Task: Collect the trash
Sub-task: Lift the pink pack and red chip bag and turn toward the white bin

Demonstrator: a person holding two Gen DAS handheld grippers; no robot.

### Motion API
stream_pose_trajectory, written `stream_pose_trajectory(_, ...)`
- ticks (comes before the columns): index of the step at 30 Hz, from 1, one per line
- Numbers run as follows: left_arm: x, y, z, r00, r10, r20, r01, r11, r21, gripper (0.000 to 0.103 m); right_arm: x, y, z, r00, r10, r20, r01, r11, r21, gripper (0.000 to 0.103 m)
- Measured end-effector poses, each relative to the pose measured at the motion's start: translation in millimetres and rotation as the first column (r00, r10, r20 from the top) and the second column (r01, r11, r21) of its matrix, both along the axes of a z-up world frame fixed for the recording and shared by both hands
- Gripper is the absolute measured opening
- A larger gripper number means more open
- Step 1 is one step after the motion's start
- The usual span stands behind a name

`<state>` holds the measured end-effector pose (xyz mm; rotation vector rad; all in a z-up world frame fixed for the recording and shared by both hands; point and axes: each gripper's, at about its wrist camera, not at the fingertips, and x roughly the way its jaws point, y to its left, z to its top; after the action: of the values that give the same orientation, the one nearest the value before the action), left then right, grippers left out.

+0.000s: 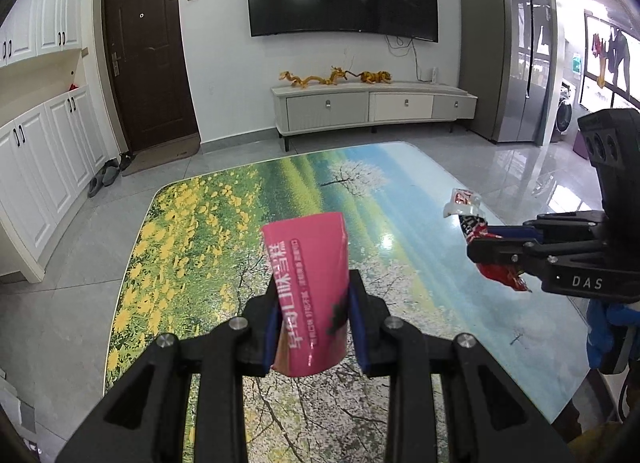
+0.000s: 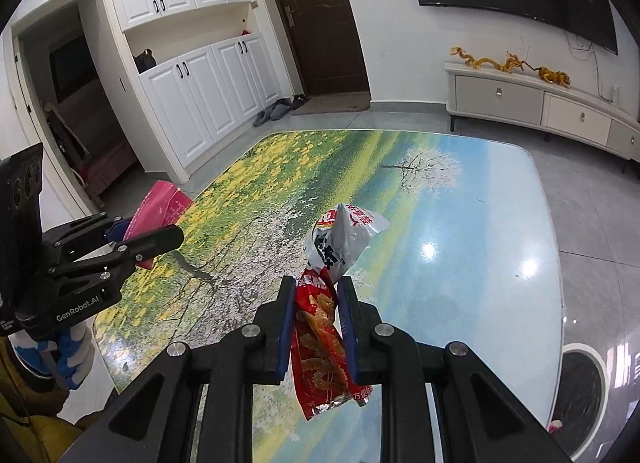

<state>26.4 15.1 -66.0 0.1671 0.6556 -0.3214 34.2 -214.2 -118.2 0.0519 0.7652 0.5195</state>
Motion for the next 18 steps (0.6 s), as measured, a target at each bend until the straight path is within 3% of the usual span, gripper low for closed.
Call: stream_pose_trajectory(18,-40.2,5.9,20.4,0.996,-0.001,0.091,0.002,1.000,-0.012,0.028,-48.0,-3.6,34.5,0.995,-0.020,0.095,0.022,1.000,-0.015,0.020)
